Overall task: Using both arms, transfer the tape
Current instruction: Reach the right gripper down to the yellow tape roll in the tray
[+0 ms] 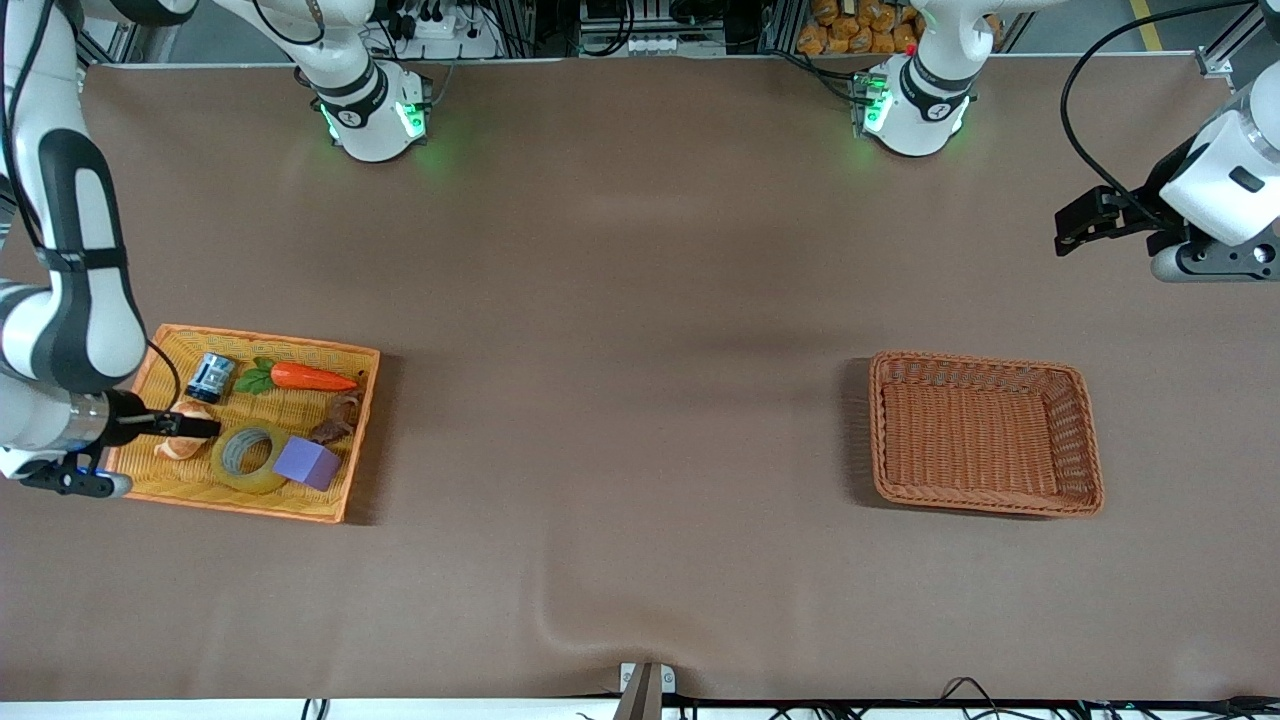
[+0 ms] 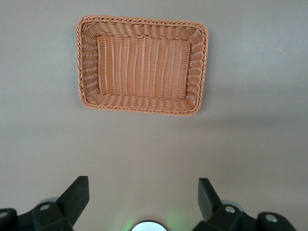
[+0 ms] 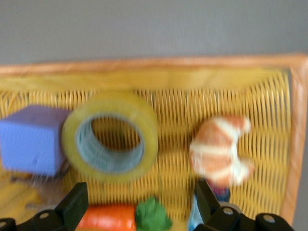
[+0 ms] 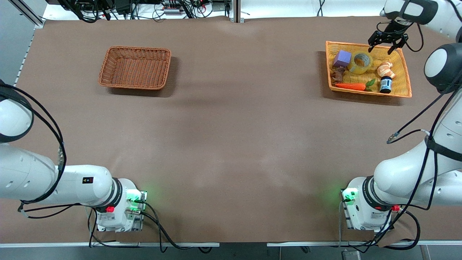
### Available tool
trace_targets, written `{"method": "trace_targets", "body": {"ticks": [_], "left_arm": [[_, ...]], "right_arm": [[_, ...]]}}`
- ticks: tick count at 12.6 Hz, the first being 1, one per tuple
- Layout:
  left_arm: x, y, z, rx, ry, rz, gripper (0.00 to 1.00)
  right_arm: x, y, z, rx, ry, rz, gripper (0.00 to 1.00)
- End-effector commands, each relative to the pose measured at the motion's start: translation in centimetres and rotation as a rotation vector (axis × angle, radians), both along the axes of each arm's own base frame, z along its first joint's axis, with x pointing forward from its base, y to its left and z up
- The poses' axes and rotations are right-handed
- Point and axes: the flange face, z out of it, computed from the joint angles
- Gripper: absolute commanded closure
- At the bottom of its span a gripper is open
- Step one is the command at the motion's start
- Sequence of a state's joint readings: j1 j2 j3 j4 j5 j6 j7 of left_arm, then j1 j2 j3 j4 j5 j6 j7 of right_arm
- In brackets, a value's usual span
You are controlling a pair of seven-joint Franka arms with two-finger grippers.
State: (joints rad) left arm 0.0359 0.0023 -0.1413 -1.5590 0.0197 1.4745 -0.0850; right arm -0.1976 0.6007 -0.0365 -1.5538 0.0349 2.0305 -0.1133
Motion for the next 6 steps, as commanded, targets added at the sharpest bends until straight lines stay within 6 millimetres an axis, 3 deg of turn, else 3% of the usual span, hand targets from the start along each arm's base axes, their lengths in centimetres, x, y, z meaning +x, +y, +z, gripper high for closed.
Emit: {"method": "trace_targets", "body": {"ticks": [1, 6], "left_arm": [[-0.2, -0.1, 0.2, -0.023, -0.001, -0.012, 0.0], [-0.3, -0.1, 0.2, -0.026, -0.001, -0.01, 0.0]], "right_arm": [[1.2, -1.0, -3.5, -0.005, -0.038, 0.031, 0.0], [0.2, -0.3, -6.8, 0.011, 0.009, 0.065, 0.0]]}}
